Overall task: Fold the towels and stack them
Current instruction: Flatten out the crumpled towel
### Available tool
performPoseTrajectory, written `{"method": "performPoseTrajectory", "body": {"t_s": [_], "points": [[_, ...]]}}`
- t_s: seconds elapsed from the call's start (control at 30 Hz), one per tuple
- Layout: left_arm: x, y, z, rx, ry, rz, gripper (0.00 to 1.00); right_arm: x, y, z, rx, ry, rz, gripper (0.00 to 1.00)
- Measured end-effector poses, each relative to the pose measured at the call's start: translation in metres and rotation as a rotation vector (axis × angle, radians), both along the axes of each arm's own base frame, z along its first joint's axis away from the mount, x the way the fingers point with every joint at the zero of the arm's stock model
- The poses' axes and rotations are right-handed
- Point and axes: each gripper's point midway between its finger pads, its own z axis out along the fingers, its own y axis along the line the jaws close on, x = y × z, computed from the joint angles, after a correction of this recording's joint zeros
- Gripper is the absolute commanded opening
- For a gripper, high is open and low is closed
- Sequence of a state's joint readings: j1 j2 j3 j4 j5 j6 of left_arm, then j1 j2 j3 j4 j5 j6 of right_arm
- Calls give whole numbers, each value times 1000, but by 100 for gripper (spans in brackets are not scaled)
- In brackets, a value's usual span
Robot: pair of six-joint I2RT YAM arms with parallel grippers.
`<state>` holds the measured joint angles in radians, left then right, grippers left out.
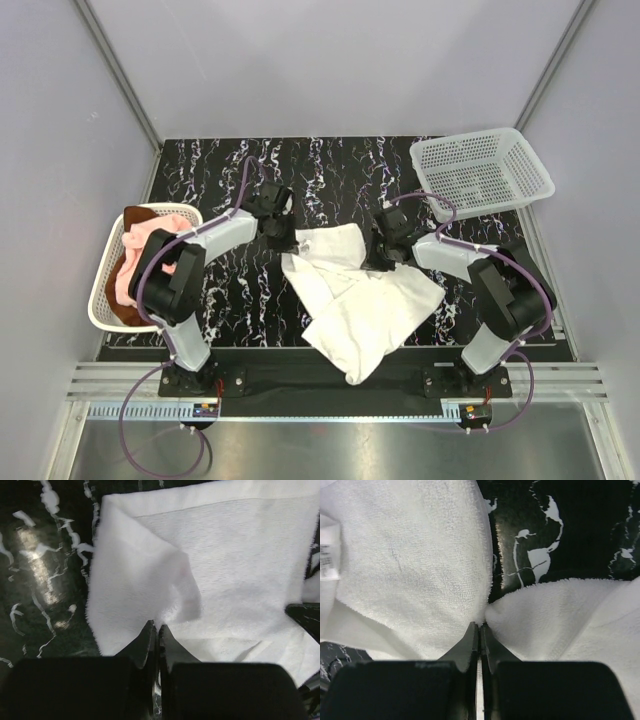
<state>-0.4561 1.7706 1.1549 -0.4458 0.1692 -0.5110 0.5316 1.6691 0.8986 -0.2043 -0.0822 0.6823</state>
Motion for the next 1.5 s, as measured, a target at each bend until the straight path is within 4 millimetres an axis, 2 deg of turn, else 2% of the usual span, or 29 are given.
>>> {"method": "performPoseTrajectory", "body": {"t_s": [0.03,0.1,0.17,0.2,0.27,0.33,0.47,0.6,0.67,0.77,0.93,1.1,1.37,1.4,1.5], "points": [[0,4,0,17,4,19,0,-1,-2,-1,-11,4,-6,2],[1,21,1,57,15,85,0,-5,-7,-3,-27,16,-12,11],[6,43,4,74,15,162,0,-9,-10,-2,-32,21,-12,23],[8,59,5,78,12,218,0,-13,-12,0,-34,20,-9,36],[6,88,6,102,15,309,0,-19,-16,8,-39,3,8,42],[1,110,4,139,20,376,0,-17,-19,23,-39,-42,30,43],[-5,127,3,189,22,435,0,15,-25,53,-25,-131,16,43],[-4,142,3,208,27,481,0,67,-35,69,-5,-196,-27,43],[-3,147,3,213,30,494,0,83,-33,64,-4,-196,-17,42],[-3,150,2,217,31,503,0,100,-20,45,3,-164,31,41],[-3,149,0,217,33,501,0,108,-1,16,37,-111,121,42],[-5,149,-5,216,41,498,0,119,19,11,99,-113,207,47],[-4,144,-12,200,56,488,0,142,38,-1,146,-121,275,44],[-4,144,-14,198,60,486,3,144,39,-1,147,-126,281,44],[-2,142,-16,190,63,481,28,148,41,-1,147,-135,290,44]]}}
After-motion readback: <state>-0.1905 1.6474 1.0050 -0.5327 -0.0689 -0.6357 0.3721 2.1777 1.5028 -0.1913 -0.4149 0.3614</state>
